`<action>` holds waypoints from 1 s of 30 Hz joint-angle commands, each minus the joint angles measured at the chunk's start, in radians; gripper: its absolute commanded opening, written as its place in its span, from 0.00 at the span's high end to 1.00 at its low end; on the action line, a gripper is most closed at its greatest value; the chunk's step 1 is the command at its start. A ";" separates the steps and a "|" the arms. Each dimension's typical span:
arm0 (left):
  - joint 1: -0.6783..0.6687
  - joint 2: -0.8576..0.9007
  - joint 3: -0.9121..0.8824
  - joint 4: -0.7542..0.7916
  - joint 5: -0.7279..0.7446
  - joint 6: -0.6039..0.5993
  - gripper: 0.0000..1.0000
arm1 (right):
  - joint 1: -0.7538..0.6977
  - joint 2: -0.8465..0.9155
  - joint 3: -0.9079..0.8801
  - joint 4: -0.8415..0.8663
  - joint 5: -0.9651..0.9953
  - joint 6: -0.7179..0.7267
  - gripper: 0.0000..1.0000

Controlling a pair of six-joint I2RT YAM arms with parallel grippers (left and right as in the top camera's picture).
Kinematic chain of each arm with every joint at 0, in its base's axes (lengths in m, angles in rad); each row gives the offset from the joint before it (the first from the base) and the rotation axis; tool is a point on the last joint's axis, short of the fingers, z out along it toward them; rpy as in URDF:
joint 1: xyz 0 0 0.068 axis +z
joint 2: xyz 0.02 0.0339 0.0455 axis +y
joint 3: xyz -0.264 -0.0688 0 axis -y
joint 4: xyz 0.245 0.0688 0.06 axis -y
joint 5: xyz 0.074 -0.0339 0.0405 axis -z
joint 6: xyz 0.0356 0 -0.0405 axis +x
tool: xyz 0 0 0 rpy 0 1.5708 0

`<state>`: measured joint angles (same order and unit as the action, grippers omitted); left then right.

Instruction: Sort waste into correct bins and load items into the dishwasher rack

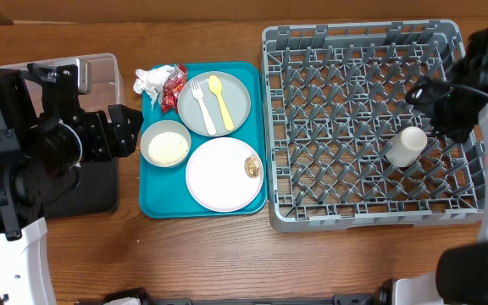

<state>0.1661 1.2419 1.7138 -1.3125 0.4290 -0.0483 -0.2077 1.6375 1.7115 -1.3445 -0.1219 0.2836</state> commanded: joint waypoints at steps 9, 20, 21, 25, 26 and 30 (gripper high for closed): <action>-0.071 0.101 0.017 -0.097 -0.116 0.097 0.21 | 0.294 -0.279 0.167 0.102 -0.277 -0.093 0.05; -0.173 0.146 0.025 -0.140 -0.168 0.072 0.33 | 0.480 -0.166 0.154 0.023 -0.272 -0.115 0.14; -0.173 0.134 0.025 -0.155 -0.207 0.070 0.32 | 0.502 -0.146 0.154 0.023 -0.267 -0.117 0.15; -0.175 0.127 0.009 -0.251 -0.227 0.027 0.36 | 0.558 -0.101 0.154 0.034 -0.207 -0.116 0.16; -0.179 0.127 -0.032 -0.272 -0.227 0.021 0.38 | 0.567 -0.093 0.154 0.033 -0.196 -0.116 0.15; -0.182 0.127 -0.183 -0.194 -0.210 -0.020 0.45 | 0.566 -0.092 0.154 0.030 -0.193 -0.116 0.15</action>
<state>-0.0071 1.3712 1.6089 -1.5501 0.2195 -0.0265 0.3550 1.5490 1.8629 -1.3174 -0.3325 0.1787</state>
